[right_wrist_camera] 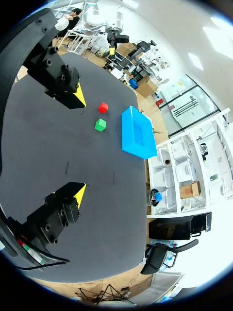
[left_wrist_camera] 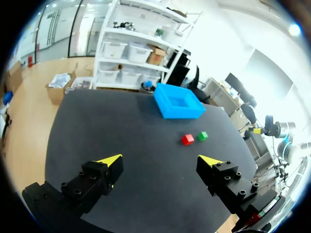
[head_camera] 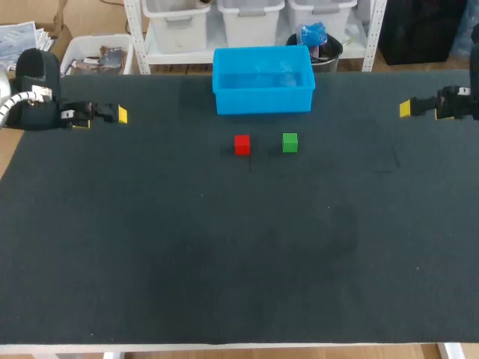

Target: Use the left arm to pick the red cube and place it into the blue plastic box first, then use the right arm to grasp the green cube and put it into the same blue plastic box after the first action is fully finished.

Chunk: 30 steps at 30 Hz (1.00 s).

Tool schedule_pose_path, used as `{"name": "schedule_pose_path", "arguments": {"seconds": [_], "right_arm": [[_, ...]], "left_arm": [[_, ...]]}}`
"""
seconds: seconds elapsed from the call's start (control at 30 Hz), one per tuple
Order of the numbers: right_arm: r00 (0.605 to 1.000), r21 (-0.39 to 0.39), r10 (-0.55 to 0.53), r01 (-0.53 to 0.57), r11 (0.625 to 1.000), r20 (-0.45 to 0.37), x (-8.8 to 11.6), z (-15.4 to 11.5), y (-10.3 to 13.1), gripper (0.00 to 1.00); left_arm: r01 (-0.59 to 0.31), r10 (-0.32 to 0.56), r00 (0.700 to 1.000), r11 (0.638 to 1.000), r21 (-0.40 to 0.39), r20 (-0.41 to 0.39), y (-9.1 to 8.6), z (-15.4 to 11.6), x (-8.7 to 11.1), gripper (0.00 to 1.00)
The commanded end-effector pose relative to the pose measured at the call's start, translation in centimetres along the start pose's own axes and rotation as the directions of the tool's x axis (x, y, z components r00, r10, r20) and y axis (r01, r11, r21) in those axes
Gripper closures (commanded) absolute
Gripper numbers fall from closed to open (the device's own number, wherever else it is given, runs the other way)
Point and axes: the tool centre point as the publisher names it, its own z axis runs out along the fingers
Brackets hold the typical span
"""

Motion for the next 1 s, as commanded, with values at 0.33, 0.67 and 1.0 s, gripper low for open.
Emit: {"name": "schedule_pose_path", "arguments": {"seconds": [0.33, 0.67, 1.0], "right_arm": [[1.000, 0.002, 0.000, 0.000, 1.000, -0.001, 0.0, 0.1, 0.0, 0.00], [1.000, 0.002, 0.000, 0.000, 1.000, -0.001, 0.0, 0.1, 0.0, 0.00], [1.000, 0.002, 0.000, 0.000, 1.000, -0.001, 0.0, 0.1, 0.0, 0.00]], "left_arm": [[0.000, 0.000, 1.000, 1.000, 0.000, 0.000, 0.0, 0.0, 0.0, 0.00], [0.000, 0.000, 1.000, 1.000, 0.000, 0.000, 0.0, 0.0, 0.0, 0.00], [-0.059, 0.056, 0.996, 0.997, -0.044, -0.068, -1.5, 1.8, -0.6, 0.00]]}}
